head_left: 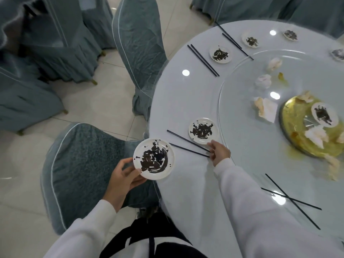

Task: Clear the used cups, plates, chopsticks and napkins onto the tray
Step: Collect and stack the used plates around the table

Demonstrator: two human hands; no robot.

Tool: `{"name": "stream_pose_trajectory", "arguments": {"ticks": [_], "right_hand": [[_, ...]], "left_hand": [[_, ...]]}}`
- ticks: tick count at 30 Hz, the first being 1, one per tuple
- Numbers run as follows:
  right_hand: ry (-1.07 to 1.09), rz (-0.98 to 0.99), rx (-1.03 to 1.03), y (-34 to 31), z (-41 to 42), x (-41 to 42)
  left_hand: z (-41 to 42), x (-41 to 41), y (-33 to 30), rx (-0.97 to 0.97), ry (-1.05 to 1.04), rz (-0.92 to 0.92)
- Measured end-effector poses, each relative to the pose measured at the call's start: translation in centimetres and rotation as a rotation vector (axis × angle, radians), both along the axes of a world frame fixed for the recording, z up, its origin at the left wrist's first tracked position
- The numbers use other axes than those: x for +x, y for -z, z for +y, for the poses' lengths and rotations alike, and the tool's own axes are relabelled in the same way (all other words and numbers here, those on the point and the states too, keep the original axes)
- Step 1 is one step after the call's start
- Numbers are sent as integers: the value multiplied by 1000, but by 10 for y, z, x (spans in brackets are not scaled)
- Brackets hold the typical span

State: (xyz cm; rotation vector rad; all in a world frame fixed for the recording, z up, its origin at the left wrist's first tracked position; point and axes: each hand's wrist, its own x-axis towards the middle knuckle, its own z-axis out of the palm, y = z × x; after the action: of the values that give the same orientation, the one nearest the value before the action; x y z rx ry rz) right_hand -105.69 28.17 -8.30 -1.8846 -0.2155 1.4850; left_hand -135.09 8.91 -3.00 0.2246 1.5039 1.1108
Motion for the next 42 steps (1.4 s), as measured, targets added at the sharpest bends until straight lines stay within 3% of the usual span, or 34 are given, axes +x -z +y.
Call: {"name": "stream_pose_trajectory", "arguments": {"ticks": [9, 23, 33, 42], "right_hand": [[107, -30, 155, -17, -20, 5], [282, 96, 335, -69, -157, 14], [109, -81, 374, -102, -227, -13], [50, -73, 362, -108, -262, -7]], "left_hand": [[-3, -1, -14, 58, 48, 14], [2, 24, -22, 116, 222, -103], [-25, 42, -12, 178, 310, -170], [-39, 50, -16, 240, 427, -201]]}}
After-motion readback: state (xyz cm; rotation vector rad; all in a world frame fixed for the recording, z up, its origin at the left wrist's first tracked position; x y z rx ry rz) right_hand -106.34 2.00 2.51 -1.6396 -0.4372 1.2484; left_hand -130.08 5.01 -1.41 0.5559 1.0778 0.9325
